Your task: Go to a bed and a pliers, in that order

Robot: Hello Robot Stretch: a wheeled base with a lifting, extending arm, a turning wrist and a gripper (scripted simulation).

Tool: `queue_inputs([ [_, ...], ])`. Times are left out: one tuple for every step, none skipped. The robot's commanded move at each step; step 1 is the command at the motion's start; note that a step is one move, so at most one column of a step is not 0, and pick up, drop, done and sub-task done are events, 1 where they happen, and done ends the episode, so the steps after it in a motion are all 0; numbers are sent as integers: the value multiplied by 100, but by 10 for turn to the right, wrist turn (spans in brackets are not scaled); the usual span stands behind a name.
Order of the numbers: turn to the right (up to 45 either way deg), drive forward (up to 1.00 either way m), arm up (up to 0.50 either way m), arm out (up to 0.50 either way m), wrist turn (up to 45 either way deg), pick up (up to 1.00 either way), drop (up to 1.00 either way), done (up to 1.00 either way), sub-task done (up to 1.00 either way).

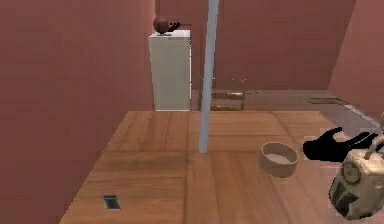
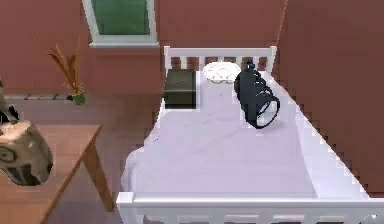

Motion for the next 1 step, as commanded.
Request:
queue_inputs([
  [450,0,0,0,0,0,0,0,0],
])
